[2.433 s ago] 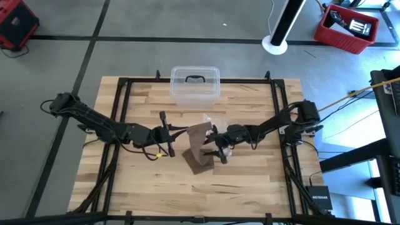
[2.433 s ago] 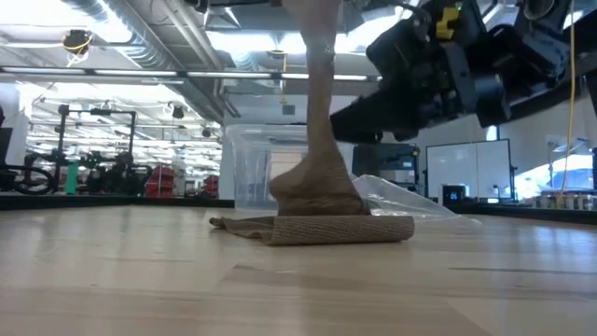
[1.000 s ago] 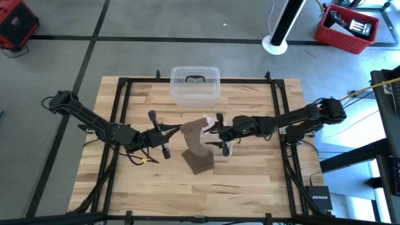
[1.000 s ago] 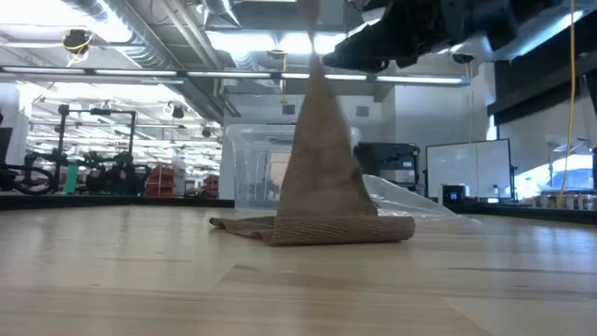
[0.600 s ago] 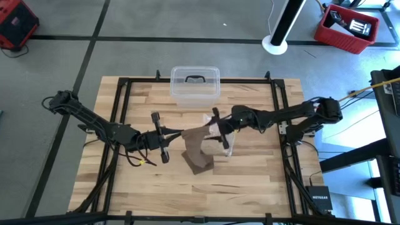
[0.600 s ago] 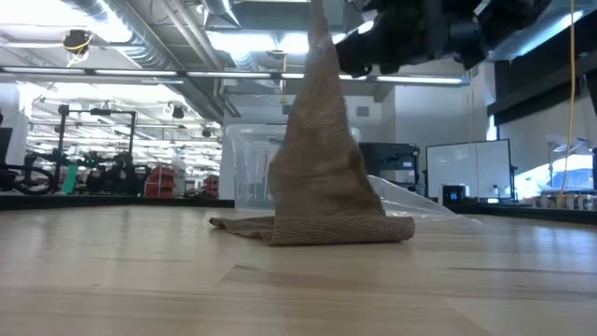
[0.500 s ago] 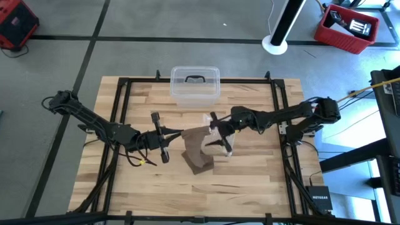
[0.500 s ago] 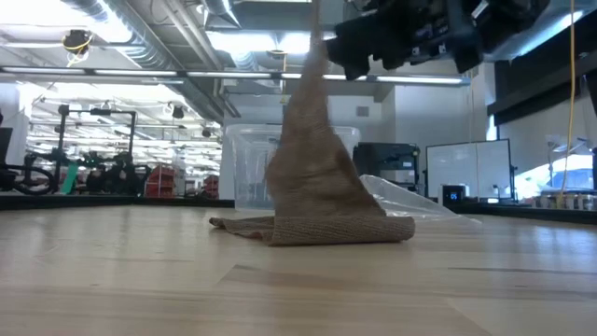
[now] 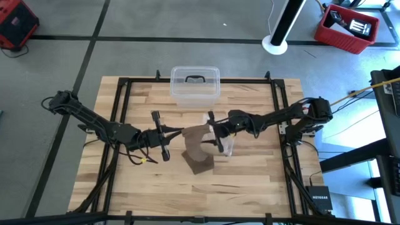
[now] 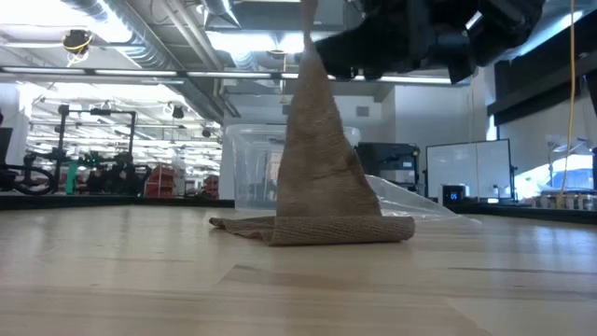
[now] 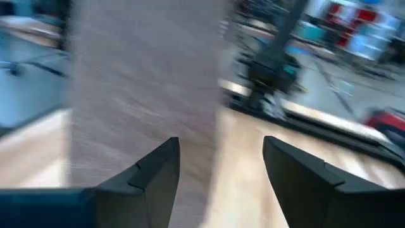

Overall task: Roll bandage
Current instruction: Roll the brown bandage

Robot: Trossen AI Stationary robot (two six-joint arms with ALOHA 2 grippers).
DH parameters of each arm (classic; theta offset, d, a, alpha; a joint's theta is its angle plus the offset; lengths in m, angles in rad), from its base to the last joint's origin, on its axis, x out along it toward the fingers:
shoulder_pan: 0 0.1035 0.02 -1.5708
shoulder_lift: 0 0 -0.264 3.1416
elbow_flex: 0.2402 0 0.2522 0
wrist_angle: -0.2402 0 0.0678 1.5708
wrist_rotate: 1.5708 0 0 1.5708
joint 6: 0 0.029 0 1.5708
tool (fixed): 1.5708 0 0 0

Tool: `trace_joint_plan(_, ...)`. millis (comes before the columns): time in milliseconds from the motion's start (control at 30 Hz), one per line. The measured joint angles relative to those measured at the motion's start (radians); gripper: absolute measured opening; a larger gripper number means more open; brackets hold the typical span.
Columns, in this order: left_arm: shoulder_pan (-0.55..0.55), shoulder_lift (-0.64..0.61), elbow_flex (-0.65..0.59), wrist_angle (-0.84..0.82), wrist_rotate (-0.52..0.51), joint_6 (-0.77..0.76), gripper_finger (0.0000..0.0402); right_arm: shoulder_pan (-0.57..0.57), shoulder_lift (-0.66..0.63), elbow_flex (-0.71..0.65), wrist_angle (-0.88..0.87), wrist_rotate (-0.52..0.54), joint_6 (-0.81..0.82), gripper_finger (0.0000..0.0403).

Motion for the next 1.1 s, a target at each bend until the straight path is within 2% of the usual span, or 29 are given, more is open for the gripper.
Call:
trace_joint_plan(67,0.000,0.000,0.000,-0.001,0.000,0.000,0.0000,0.017,0.000,0.000,0.016,-0.051,0.013,0.0230)
trace_joint_plan(200,0.000,0.000,0.000,-0.017,0.000,0.003,0.0000,0.061,0.000,0.000,0.003,-0.071,0.021,0.0230)
trace_joint_plan(400,-0.001,0.000,0.000,-0.022,0.000,0.004,0.0000,0.112,0.000,0.000,-0.110,-0.099,0.051,0.0230)
trace_joint_plan(600,0.000,0.000,0.000,-0.023,-0.004,0.001,0.0000,0.160,0.000,0.000,-0.093,-0.133,0.062,0.0230)
trace_joint_plan(667,0.000,0.000,0.000,-0.023,-0.009,0.000,0.0000,0.173,0.000,0.000,-0.054,-0.127,0.056,0.0230)
trace_joint_plan(833,0.000,0.000,0.000,-0.023,-0.009,0.000,0.0000,0.179,0.023,0.001,0.024,0.008,0.015,0.0230)
trace_joint_plan(1100,0.000,0.001,0.000,-0.009,-0.007,0.035,0.0000,0.177,0.158,0.001,0.032,-0.010,0.024,0.0229)
